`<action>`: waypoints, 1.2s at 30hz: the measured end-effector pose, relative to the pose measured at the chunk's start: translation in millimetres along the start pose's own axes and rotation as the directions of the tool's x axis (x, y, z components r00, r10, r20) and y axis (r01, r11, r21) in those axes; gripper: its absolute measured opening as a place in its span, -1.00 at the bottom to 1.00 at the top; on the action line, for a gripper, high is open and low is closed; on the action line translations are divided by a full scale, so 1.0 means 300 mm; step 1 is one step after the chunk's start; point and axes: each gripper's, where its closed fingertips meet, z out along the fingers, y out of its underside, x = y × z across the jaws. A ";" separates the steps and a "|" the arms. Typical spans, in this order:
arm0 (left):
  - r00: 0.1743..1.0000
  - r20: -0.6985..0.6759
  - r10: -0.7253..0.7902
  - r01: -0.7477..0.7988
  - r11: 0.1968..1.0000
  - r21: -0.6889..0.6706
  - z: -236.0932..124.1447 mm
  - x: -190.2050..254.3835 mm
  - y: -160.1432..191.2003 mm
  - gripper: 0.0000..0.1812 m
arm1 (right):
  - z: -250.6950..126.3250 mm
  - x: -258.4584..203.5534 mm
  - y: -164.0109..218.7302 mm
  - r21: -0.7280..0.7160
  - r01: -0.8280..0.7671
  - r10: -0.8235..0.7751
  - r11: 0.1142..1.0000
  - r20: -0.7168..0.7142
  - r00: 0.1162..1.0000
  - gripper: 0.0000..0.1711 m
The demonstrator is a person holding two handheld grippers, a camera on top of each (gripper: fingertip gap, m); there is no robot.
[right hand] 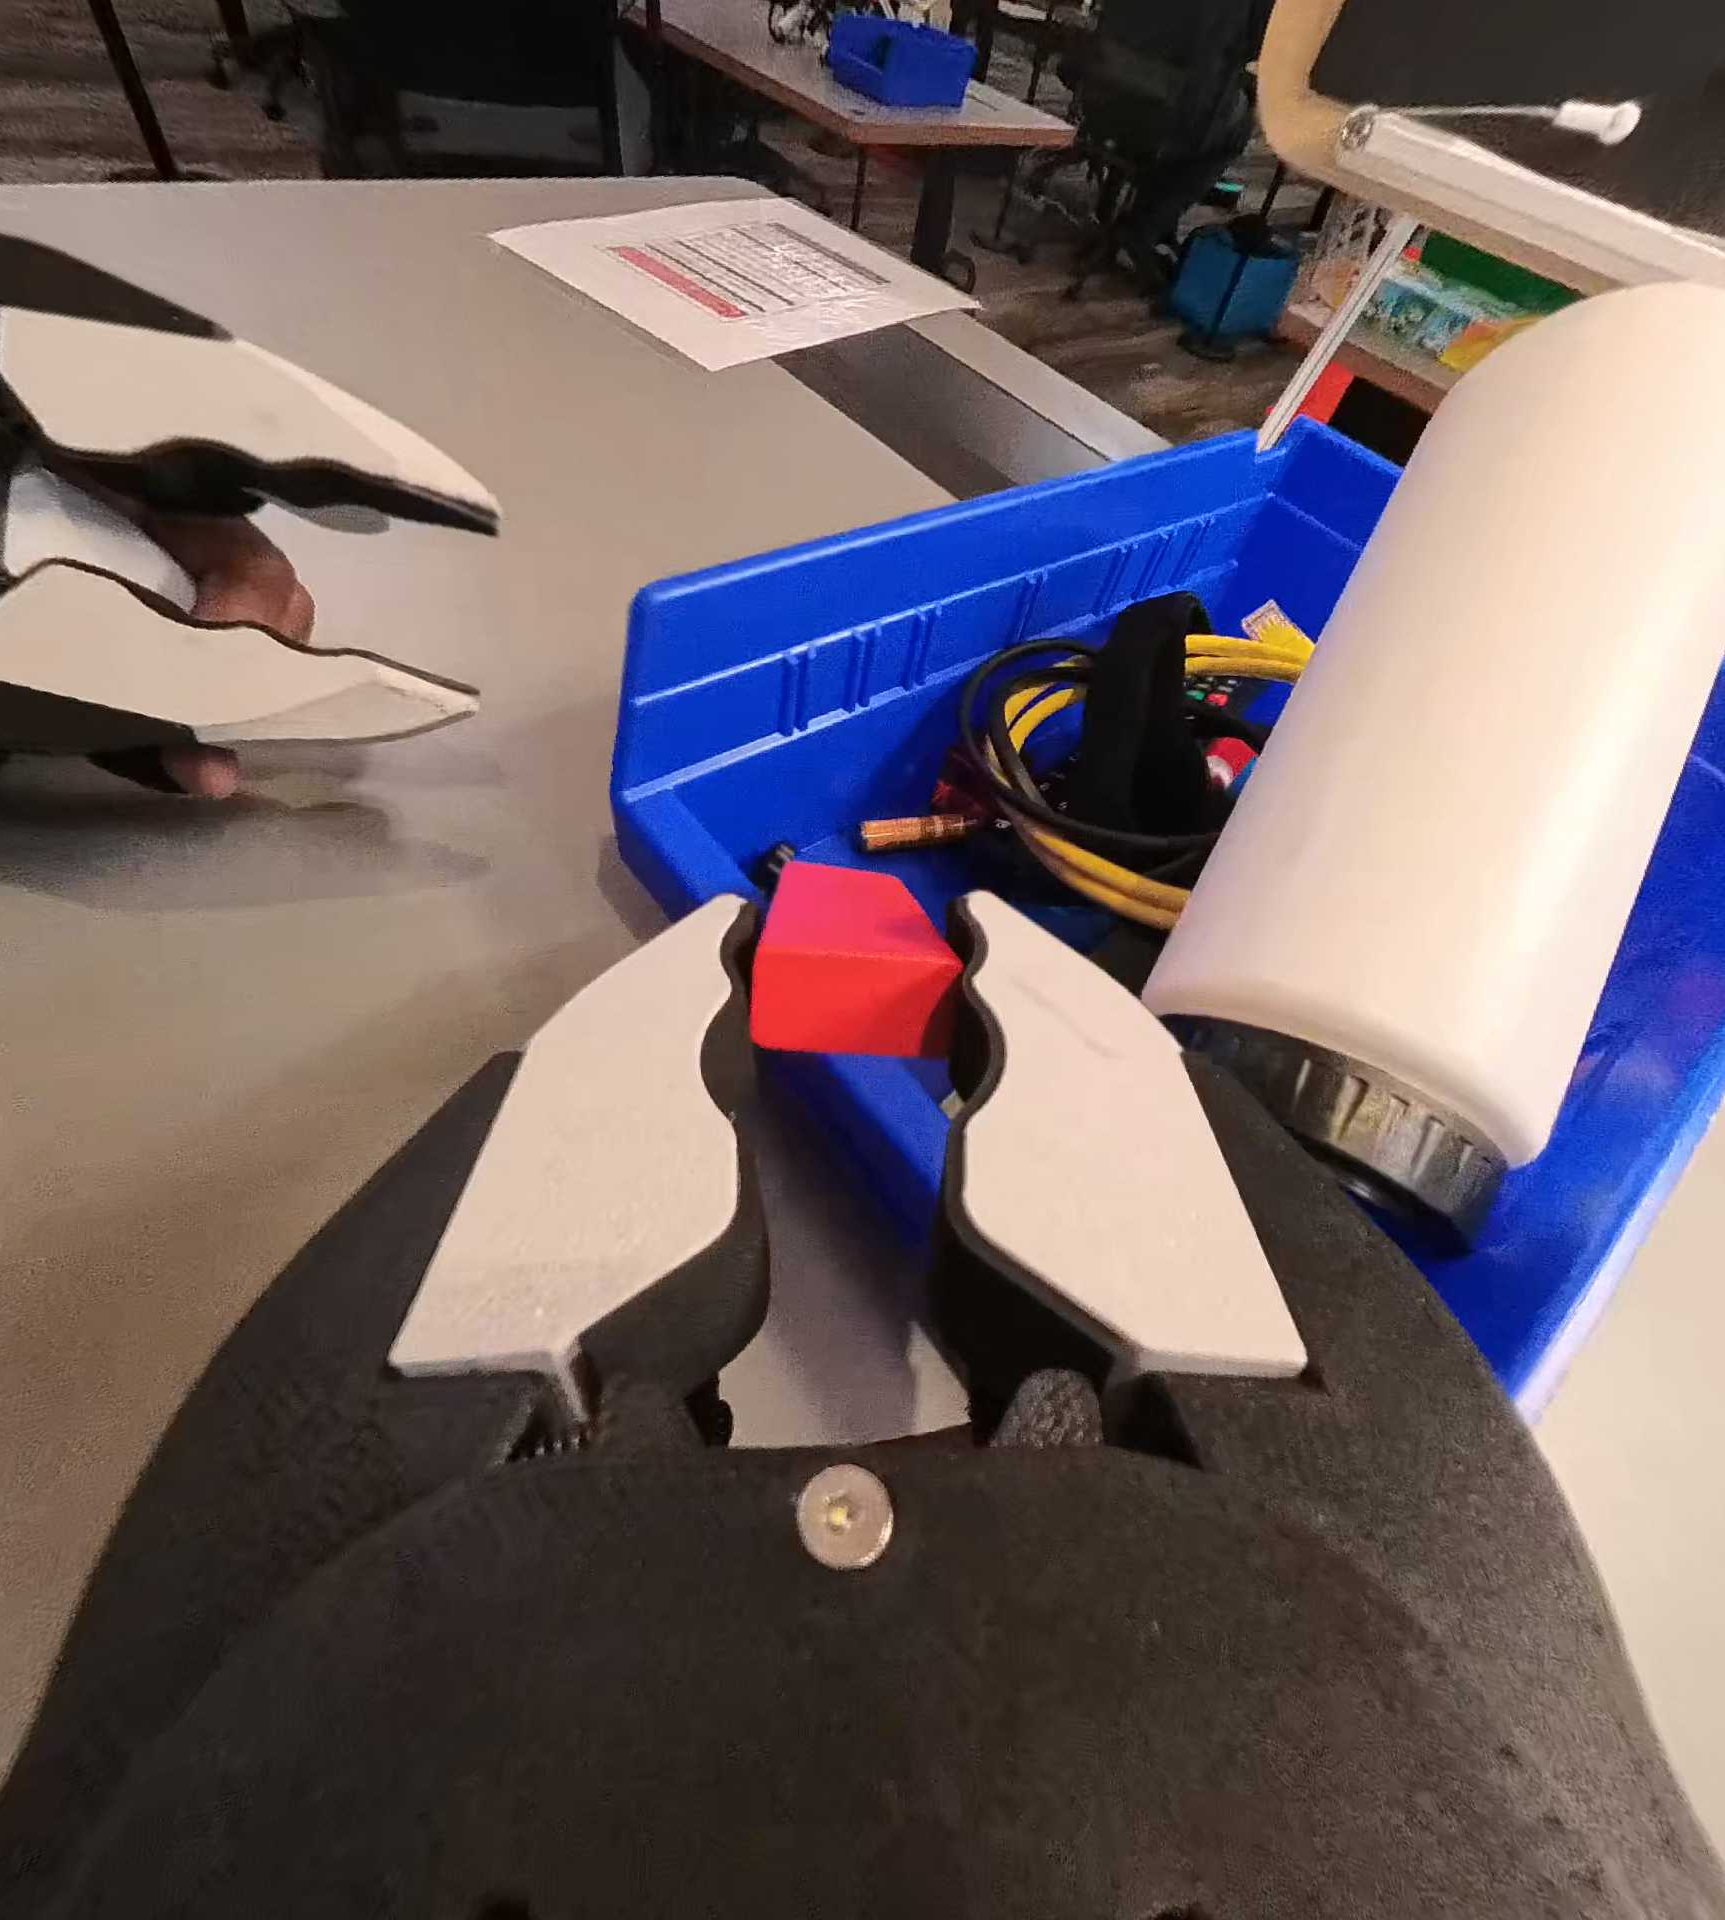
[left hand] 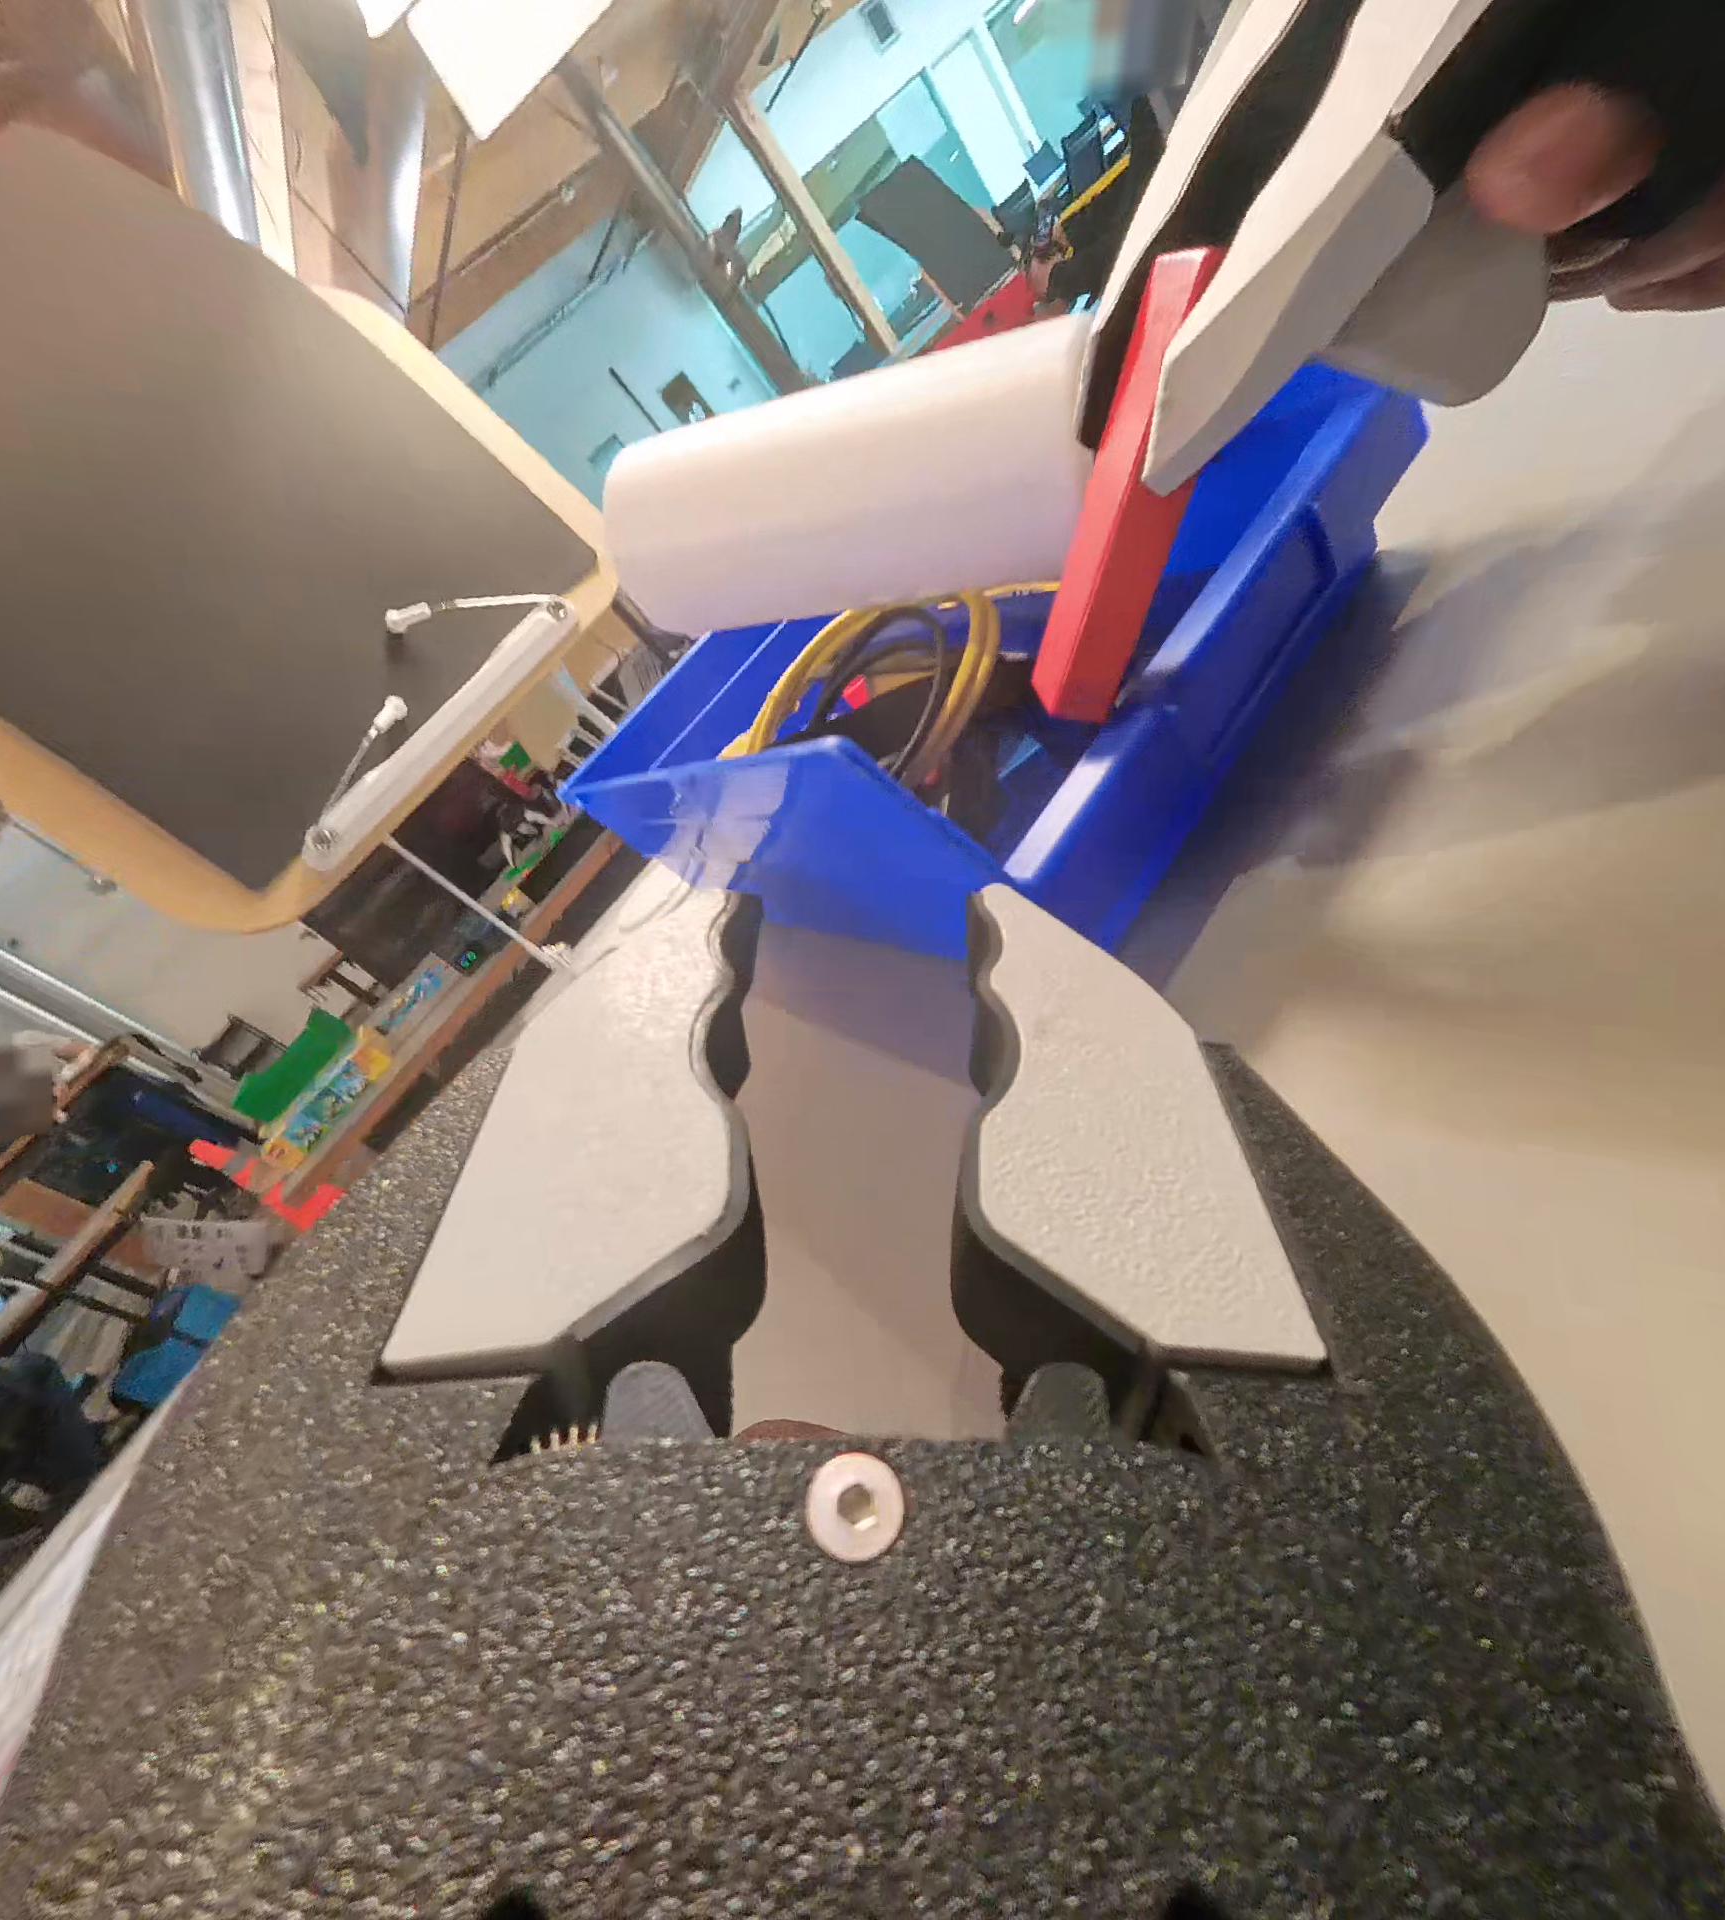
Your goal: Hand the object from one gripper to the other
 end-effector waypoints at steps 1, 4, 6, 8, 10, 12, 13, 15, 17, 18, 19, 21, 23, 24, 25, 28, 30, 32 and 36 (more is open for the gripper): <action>1.000 -0.005 -0.025 0.025 1.000 -0.009 0.000 -0.004 0.008 -0.55 | 0.014 0.009 -0.001 -0.020 0.000 0.000 1.000 -0.005 1.000 -0.59; 0.998 -0.009 -0.061 0.061 0.998 -0.009 -0.003 -0.010 0.013 -0.58 | 0.065 0.018 0.009 -0.091 -0.003 0.003 0.996 -0.001 1.000 -0.59; 0.999 -0.015 -0.044 0.043 0.999 -0.014 -0.003 -0.002 0.015 -0.59 | 0.099 0.022 0.025 -0.144 -0.018 0.018 0.989 0.004 1.000 -0.59; 0.999 -0.027 -0.022 0.021 1.000 -0.020 -0.003 0.012 0.016 -0.59 | 0.128 0.024 0.051 -0.217 -0.020 0.023 0.976 0.015 1.000 -0.59; 0.999 -0.035 -0.003 0.002 1.000 -0.021 -0.006 0.020 0.018 -0.59 | 0.154 0.019 0.083 -0.297 -0.013 0.025 0.955 0.037 0.999 -0.59; 0.999 -0.034 -0.003 0.003 1.000 -0.028 -0.008 0.016 0.024 -0.59 | 0.168 0.026 0.104 -0.345 -0.018 0.029 0.938 0.027 0.999 -0.59; 0.999 -0.032 -0.008 0.007 1.000 -0.029 -0.010 0.013 0.026 -0.59 | 0.170 0.030 0.109 -0.369 -0.023 0.035 0.929 0.025 0.999 -0.59; 0.999 -0.032 -0.017 0.016 0.999 -0.034 -0.014 0.007 0.030 -0.59 | 0.167 0.032 0.110 -0.414 -0.013 0.032 0.910 0.039 0.999 -0.59; 0.999 -0.028 -0.017 0.016 0.999 -0.039 -0.020 -0.001 0.035 -0.59 | 0.156 0.035 0.098 -0.442 0.011 0.007 0.897 0.039 0.999 -0.59; 1.000 -0.025 -0.013 0.012 0.999 -0.039 -0.024 -0.006 0.036 -0.59 | 0.149 0.039 0.081 -0.445 0.018 -0.006 0.895 0.028 1.000 -0.59; 1.000 -0.021 -0.009 0.008 0.999 -0.039 -0.027 -0.010 0.037 -0.59 | 0.141 0.043 0.064 -0.446 0.024 -0.017 0.895 0.019 1.000 -0.59; 1.000 -0.012 -0.006 0.005 0.999 -0.039 -0.031 -0.020 0.036 -0.59 | 0.127 0.043 0.029 -0.445 0.034 -0.032 0.895 0.013 0.999 -0.59; 1.000 -0.006 -0.012 0.012 0.999 -0.035 -0.032 -0.027 0.030 -0.59 | 0.126 0.034 -0.008 -0.426 0.048 -0.043 0.903 0.021 0.999 -0.59; 1.000 -0.006 -0.013 0.013 0.999 -0.030 -0.033 -0.028 0.025 -0.59 | 0.134 0.026 -0.022 -0.416 0.046 -0.038 0.908 0.027 0.999 -0.59; 1.000 -0.007 -0.012 0.012 1.000 -0.027 -0.034 -0.027 0.021 -0.59 | 0.148 0.013 -0.028 -0.416 0.044 -0.028 0.909 0.045 0.999 -0.59; 1.000 -0.012 -0.002 0.002 1.000 -0.023 -0.035 -0.020 0.015 -0.59 | 0.208 -0.024 -0.001 -0.467 0.061 -0.007 0.882 0.115 0.993 -0.58; 1.000 -0.017 0.004 -0.004 1.000 -0.023 -0.034 -0.014 0.013 -0.59 | 0.244 -0.045 0.016 -0.514 0.045 0.048 0.857 0.166 0.985 -0.59; 1.000 -0.016 0.011 -0.012 1.000 -0.024 -0.034 -0.013 0.013 -0.59 | 0.270 -0.061 0.037 -0.566 0.027 0.114 0.824 0.212 0.971 -0.59; 1.000 -0.006 0.010 -0.010 1.000 -0.022 -0.036 -0.022 0.010 -0.59 | 0.297 -0.072 0.083 -0.678 0.013 0.211 0.735 0.246 0.946 -0.60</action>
